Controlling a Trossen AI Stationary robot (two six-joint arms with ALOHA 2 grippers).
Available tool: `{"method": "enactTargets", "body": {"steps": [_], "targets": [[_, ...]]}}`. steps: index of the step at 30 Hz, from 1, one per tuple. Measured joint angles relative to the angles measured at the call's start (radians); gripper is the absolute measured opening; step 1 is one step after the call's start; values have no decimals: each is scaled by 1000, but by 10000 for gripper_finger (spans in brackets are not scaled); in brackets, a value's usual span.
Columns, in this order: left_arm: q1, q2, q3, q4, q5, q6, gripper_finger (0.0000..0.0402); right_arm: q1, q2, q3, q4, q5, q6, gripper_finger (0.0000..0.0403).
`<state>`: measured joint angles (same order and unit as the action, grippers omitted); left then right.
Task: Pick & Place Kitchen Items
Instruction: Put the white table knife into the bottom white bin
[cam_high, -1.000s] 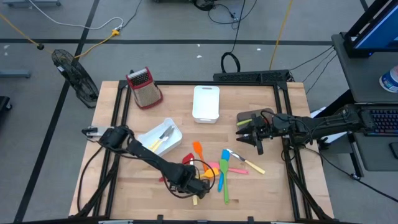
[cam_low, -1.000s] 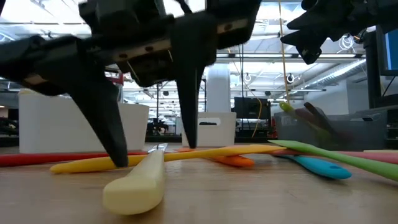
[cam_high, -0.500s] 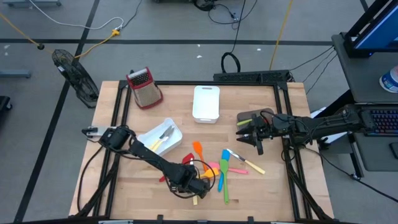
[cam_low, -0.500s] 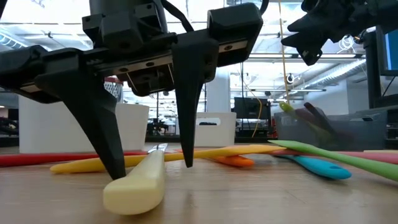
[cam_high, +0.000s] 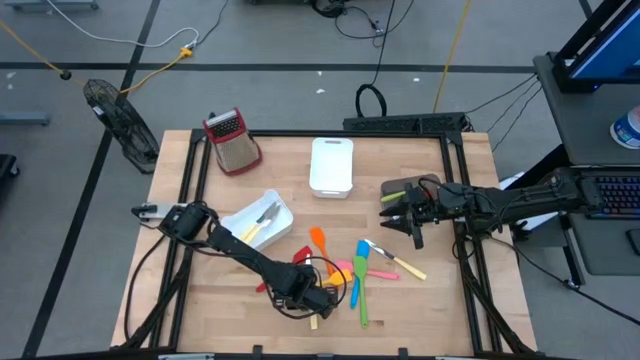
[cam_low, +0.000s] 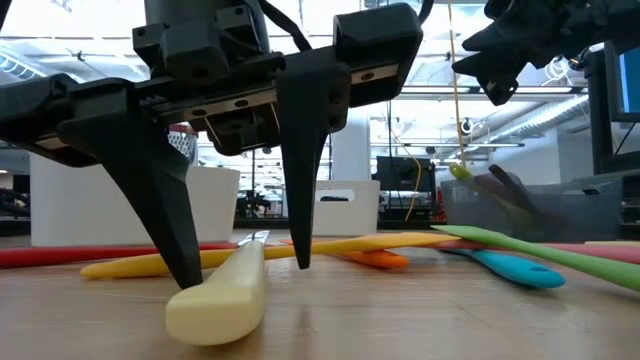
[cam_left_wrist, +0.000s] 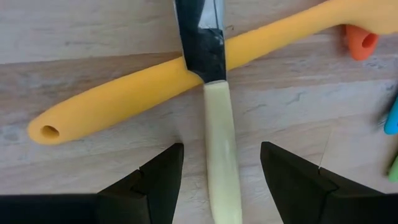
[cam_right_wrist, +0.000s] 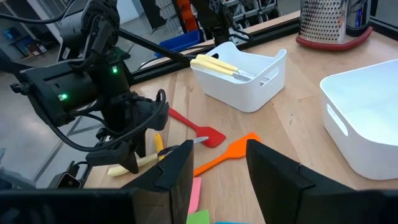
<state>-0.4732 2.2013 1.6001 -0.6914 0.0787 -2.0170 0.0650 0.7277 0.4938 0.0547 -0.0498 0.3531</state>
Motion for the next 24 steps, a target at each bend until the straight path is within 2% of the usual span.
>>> {"method": "enactTargets", "body": {"steps": [6,9,12,19,24], "targets": [[0,0,-1,-9,3,-2,225,0,0,0,0,0,1,141],[0,0,-1,-29,15,-4,210,0,0,0,0,0,1,141],[0,0,-1,-49,25,-4,172,0,0,0,0,0,1,141],[-1,0,-2,-53,1,32,45,0,0,0,0,0,1,141],[-2,0,-2,-28,-25,51,38,0,0,0,0,0,1,141]]}}
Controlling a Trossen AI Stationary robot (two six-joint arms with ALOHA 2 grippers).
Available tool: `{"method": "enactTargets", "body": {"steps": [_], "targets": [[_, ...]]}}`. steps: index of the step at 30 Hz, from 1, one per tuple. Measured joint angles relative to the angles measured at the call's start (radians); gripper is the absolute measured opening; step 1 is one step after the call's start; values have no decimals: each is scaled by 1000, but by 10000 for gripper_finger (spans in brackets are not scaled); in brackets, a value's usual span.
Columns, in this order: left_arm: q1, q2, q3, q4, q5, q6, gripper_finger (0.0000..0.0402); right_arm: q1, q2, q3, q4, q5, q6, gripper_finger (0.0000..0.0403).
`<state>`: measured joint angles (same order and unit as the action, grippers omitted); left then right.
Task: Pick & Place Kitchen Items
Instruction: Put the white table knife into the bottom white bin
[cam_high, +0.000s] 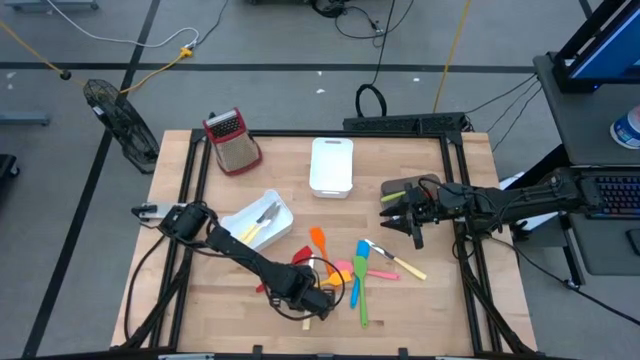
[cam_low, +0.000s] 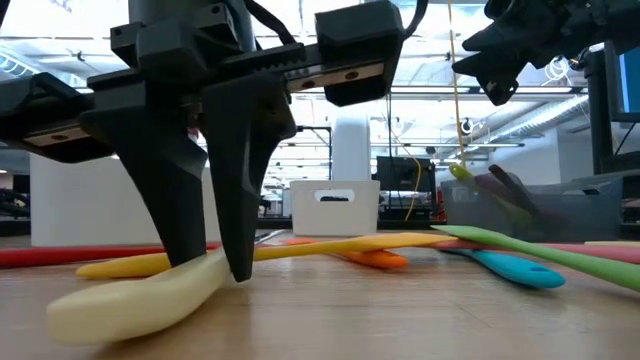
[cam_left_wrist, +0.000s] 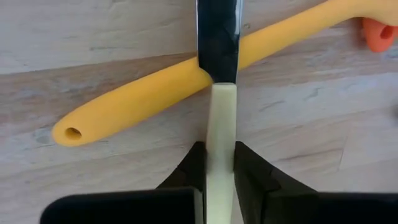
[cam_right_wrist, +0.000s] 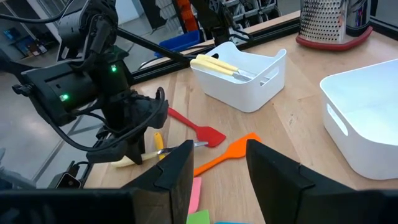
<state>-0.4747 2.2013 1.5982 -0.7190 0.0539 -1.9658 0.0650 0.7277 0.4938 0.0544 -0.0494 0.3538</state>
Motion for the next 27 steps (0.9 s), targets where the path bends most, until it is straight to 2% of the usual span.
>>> {"method": "enactTargets", "body": {"steps": [12,19,27], "targets": [[1,-66,-7,3,-41,90,38,0,0,0,0,0,0,141],[0,-159,-5,11,-94,150,38,0,0,0,0,0,0,141],[4,-325,-3,-36,-196,237,38,0,0,0,0,0,0,141]]}}
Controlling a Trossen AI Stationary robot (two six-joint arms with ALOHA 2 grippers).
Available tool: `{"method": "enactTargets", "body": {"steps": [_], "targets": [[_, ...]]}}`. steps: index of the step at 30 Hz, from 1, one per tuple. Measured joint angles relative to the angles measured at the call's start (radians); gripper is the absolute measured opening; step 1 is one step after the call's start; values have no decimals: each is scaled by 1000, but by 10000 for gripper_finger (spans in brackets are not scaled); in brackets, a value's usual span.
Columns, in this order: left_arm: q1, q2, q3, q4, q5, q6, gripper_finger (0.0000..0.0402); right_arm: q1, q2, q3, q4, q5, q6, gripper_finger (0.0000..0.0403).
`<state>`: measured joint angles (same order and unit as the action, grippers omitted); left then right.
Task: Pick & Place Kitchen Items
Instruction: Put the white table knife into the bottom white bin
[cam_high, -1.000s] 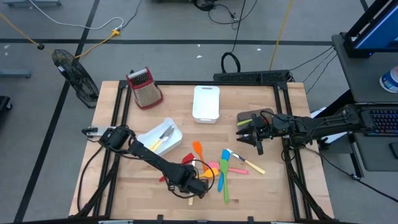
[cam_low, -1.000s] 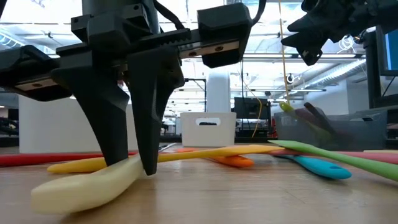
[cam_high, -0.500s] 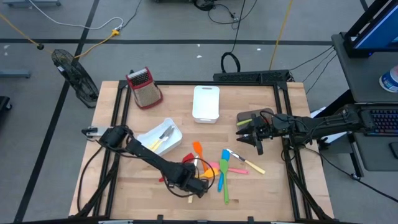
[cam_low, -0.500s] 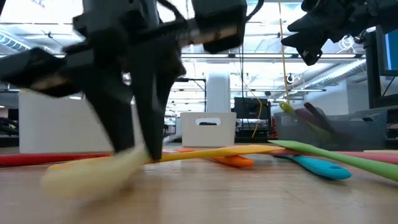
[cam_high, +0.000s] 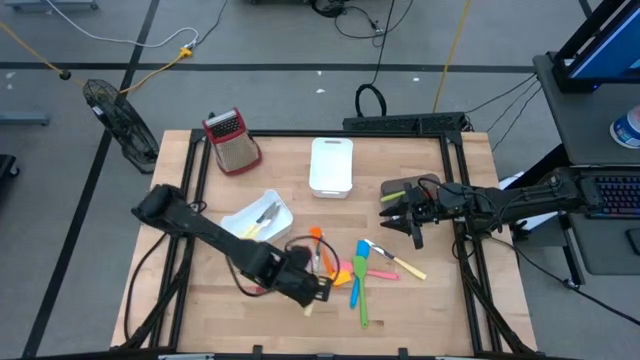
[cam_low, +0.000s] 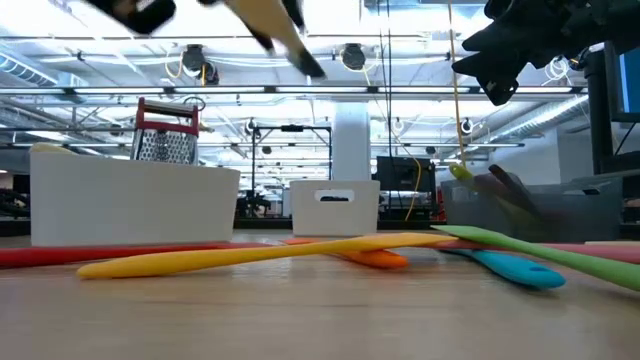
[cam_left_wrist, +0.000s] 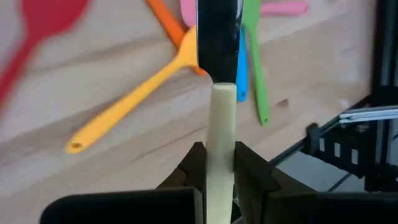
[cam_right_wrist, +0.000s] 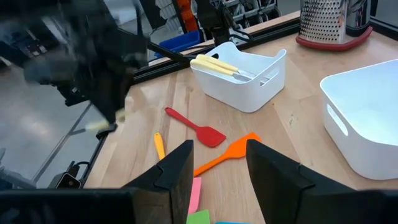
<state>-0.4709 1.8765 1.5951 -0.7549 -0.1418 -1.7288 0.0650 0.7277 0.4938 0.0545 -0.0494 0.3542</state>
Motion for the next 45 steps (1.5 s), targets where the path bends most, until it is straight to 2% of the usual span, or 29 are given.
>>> {"method": "enactTargets", "body": {"steps": [4,11,16,23,37,45], "targets": [[6,-89,2,-112,-36,18,38,0,0,0,-1,0,0,141],[29,-206,2,-354,-41,25,38,0,0,0,-4,5,0,141],[53,-241,2,-524,54,51,38,0,0,0,-7,57,-2,141],[104,-244,3,-810,194,229,38,0,0,0,-7,82,-2,141],[321,-229,-27,-811,174,698,38,0,0,0,-8,79,-2,141],[415,-230,-208,-819,243,860,38,0,0,0,-17,79,0,141]]}}
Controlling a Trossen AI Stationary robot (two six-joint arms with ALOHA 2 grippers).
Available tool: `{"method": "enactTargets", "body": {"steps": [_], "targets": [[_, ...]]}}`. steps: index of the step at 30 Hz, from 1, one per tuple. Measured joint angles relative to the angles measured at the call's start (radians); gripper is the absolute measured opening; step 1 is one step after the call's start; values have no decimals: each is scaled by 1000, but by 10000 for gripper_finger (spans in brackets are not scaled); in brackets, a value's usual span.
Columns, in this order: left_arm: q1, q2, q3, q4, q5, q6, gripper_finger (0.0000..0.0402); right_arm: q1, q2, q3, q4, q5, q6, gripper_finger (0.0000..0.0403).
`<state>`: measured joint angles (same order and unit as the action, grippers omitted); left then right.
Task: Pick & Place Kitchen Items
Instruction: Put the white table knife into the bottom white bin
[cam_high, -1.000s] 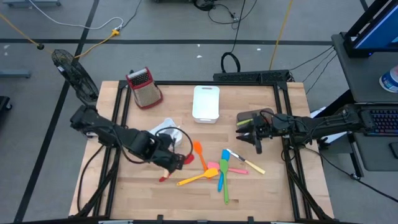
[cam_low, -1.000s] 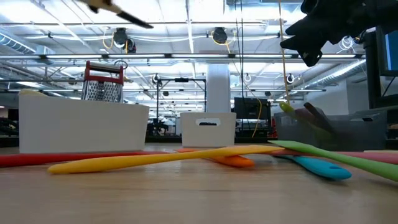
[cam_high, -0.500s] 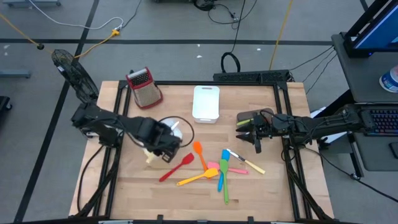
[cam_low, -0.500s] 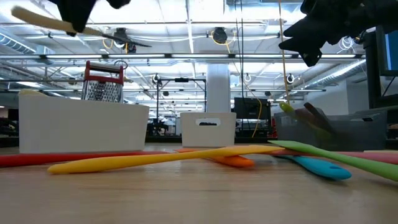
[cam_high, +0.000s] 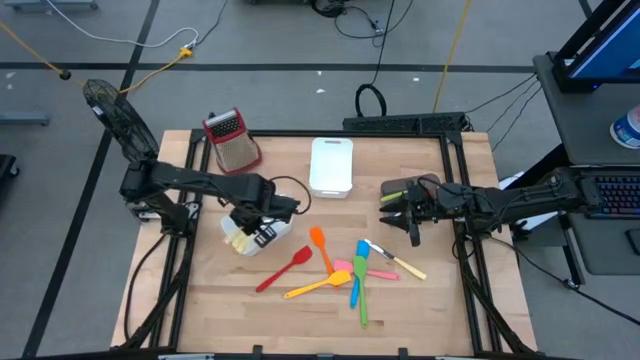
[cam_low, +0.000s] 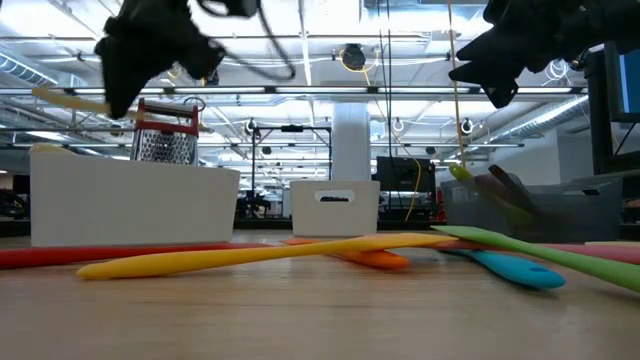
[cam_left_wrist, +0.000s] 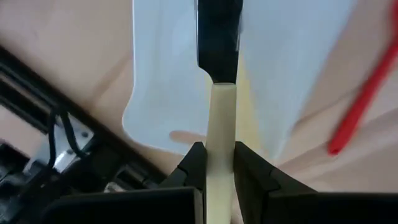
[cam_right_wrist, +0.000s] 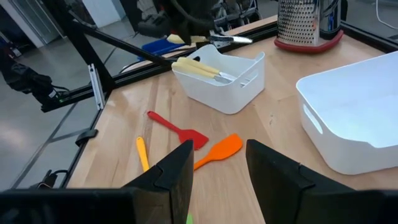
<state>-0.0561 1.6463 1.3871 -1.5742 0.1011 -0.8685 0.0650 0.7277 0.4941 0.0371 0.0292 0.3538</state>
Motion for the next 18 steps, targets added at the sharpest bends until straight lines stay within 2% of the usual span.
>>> {"method": "enactTargets", "body": {"steps": [9,18], "targets": [[17,-7,-154,2,134,84,38,0,0,0,-19,0,0,141],[95,-7,-169,3,199,144,38,0,0,0,-20,0,0,141]]}}
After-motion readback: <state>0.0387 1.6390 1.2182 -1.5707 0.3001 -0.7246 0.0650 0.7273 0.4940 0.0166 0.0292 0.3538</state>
